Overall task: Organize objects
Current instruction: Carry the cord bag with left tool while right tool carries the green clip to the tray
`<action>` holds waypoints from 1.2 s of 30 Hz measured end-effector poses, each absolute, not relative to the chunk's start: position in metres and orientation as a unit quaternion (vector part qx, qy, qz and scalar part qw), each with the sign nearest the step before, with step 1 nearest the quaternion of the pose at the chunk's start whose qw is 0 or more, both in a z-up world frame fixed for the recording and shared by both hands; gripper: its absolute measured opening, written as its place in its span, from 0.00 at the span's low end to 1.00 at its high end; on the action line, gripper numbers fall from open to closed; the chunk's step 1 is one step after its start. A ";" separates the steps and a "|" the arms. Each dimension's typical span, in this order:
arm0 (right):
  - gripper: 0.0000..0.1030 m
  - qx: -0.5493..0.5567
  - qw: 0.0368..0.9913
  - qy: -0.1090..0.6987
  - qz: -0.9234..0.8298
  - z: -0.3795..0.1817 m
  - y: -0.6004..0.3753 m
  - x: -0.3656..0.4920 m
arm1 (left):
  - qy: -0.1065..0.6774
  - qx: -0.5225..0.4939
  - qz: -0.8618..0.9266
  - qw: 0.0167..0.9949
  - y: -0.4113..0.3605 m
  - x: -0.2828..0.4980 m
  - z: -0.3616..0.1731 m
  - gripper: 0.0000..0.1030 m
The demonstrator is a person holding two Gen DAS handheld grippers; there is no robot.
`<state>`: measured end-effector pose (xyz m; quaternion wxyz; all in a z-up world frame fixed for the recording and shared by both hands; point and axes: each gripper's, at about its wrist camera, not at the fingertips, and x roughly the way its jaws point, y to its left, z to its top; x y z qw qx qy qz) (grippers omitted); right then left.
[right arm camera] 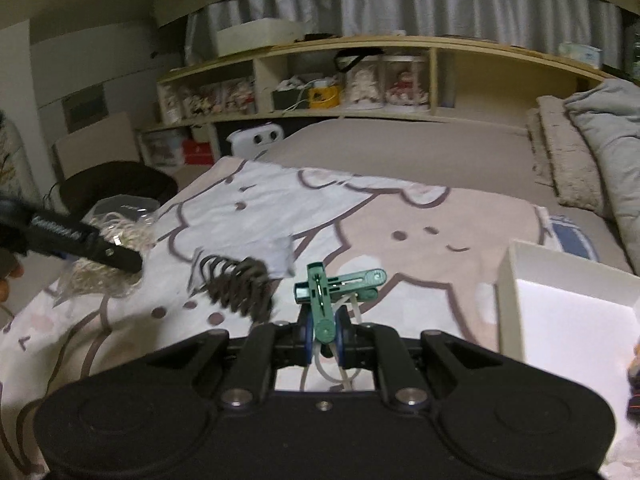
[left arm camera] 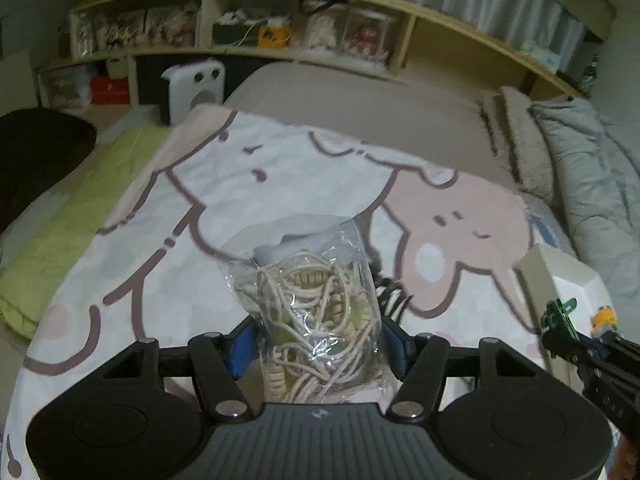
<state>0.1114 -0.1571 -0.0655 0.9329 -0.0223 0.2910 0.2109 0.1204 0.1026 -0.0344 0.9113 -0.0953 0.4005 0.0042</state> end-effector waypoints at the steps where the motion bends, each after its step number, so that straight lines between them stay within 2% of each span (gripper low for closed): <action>1: 0.11 -0.018 0.935 0.288 0.206 -0.063 -0.161 0.112 | 0.394 -0.093 0.001 0.914 0.100 0.119 -0.031 0.62; 10: 0.11 0.013 0.946 0.268 0.184 -0.036 -0.191 0.114 | 0.352 -0.082 -0.030 0.932 0.072 0.110 -0.009 0.62; 20: 0.11 0.028 0.954 0.254 0.154 -0.009 -0.224 0.117 | 0.346 -0.053 -0.059 0.935 0.024 0.124 0.002 0.62; 36: 0.11 0.072 0.957 0.273 0.067 -0.018 -0.312 0.135 | 0.359 -0.056 -0.148 0.920 -0.095 0.169 0.003 0.62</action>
